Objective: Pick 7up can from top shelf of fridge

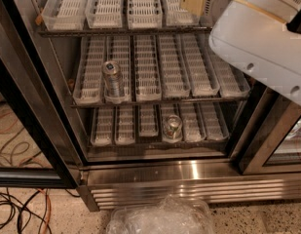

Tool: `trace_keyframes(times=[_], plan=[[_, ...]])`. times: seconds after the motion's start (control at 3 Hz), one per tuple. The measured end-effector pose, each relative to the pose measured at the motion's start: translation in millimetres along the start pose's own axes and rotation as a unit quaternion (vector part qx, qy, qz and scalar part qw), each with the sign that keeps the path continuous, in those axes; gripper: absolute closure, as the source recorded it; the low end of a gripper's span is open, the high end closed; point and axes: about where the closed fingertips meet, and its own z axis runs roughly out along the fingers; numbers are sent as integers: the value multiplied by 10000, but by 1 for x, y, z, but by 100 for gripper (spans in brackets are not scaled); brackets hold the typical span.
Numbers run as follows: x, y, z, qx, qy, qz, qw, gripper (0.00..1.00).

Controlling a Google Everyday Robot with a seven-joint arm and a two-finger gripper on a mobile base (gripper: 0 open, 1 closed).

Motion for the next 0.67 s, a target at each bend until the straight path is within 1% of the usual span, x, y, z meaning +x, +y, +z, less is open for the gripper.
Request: trace_keyframes(times=[0.67], plan=[[-1, 3, -1, 1, 0, 0, 10000, 0]])
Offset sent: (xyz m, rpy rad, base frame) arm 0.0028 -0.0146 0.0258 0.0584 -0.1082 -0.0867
